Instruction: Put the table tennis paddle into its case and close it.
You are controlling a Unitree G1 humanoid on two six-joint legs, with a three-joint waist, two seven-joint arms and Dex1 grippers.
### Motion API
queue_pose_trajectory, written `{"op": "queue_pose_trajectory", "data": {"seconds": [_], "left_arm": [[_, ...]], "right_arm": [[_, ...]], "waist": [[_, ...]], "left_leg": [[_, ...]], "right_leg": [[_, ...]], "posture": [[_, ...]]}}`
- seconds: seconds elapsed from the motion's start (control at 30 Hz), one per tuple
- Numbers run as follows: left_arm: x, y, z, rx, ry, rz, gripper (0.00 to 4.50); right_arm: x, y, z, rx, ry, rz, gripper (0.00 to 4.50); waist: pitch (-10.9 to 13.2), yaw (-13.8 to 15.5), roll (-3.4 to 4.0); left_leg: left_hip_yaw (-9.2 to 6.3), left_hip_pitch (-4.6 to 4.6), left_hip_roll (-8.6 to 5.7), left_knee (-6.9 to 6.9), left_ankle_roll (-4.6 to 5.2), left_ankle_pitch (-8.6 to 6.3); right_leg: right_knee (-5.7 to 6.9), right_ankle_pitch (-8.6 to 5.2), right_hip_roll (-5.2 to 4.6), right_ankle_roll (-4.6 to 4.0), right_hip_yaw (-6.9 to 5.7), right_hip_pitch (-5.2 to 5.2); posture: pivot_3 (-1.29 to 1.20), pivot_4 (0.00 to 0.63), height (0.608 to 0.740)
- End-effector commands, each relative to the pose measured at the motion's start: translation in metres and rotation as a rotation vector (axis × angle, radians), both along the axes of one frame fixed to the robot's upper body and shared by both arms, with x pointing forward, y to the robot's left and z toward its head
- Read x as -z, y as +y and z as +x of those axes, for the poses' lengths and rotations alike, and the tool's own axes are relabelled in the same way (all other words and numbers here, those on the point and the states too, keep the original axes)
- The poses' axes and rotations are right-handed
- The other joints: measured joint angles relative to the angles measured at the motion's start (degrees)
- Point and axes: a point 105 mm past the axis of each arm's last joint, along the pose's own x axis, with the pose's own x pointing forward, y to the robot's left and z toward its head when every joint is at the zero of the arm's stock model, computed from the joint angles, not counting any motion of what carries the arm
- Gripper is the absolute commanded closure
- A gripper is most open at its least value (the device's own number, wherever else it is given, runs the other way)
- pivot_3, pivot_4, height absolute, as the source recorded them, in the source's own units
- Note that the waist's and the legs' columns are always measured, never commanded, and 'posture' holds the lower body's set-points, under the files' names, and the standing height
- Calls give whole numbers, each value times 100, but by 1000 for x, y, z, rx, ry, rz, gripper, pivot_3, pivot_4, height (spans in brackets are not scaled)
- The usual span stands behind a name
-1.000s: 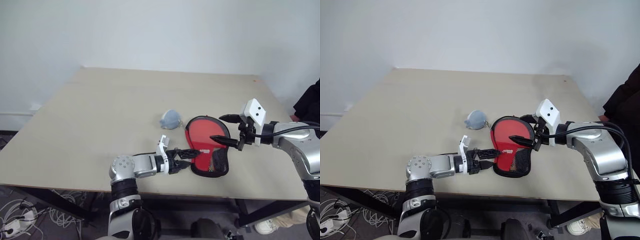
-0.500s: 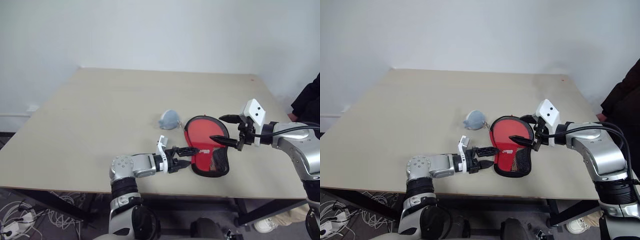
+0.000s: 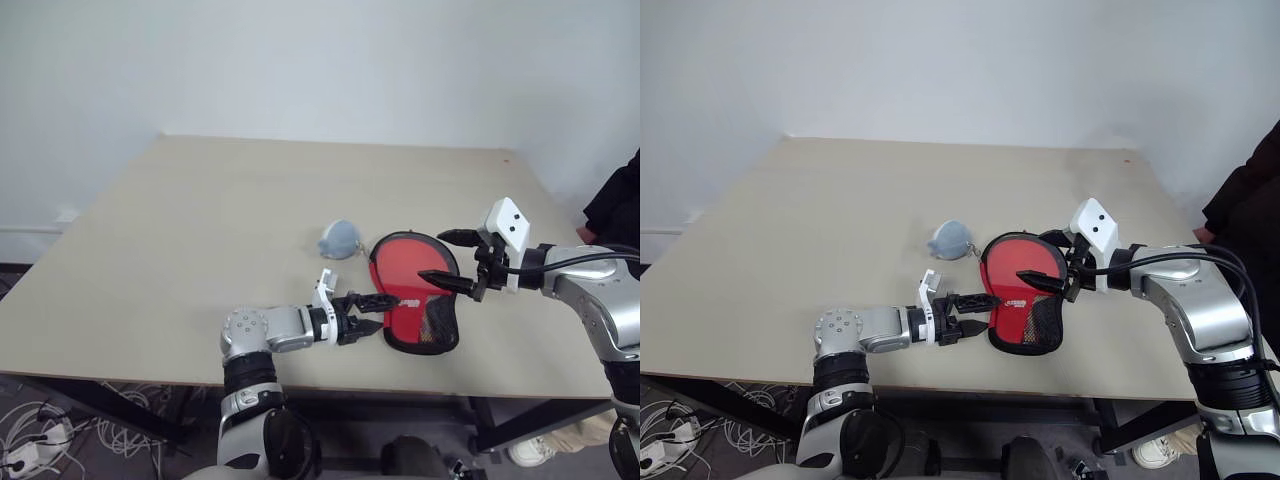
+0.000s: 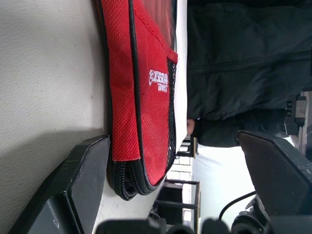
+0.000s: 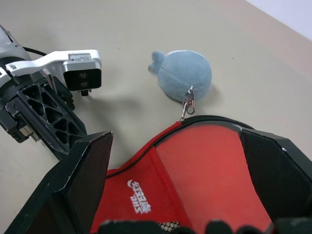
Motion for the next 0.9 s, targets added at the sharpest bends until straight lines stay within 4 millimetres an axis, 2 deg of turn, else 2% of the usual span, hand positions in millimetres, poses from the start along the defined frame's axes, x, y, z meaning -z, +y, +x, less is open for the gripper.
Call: {"op": "queue_pose_trajectory", "data": {"seconds": [0.03, 0.27, 0.53, 0.63, 0.8, 0.9], "left_arm": [[-3, -19, -4, 57, -7, 25, 48], [-5, -27, -4, 64, -3, 17, 48], [-17, -37, 3, 39, -12, -70, 48], [-18, -39, 3, 40, -14, -76, 48], [-17, -38, 3, 37, -17, -59, 48], [-13, -36, 3, 34, -15, -27, 48]], "right_arm": [[-14, 0, -1, 2, -58, 21, 0], [-15, -2, 0, 11, -64, 20, 0], [-14, -1, -1, 12, -63, 22, 0], [-11, -4, -2, 10, -53, 5, 0], [11, -25, -4, 44, -33, -105, 0], [14, -29, -4, 58, -25, -104, 0]], "waist": [[0, 5, 0], [-1, 4, 0], [-1, 18, 0], [-1, 20, 0], [-1, 20, -1], [-1, 18, -1]], "left_leg": [[0, 0, 0, 0, 0, 0], [0, 1, 0, 0, 0, 0], [-1, 1, -1, 10, 0, 0], [-2, 1, -1, 13, 0, 0], [-2, 0, -4, 14, 0, 0], [-2, 1, -4, 12, 0, 0]], "right_leg": [[0, 0, 0, 0, 0, 0], [0, 0, 0, 0, 0, 1], [-1, 0, -2, 0, 0, 6], [-1, 0, -2, 0, -1, 8], [-3, 0, -5, 0, -1, 8], [-3, 0, -5, 0, 0, 7]], "posture": [[0, 0, 725], [0, 0, 725], [0, 0, 725], [0, 0, 725], [0, 0, 725], [0, 0, 725]]}}
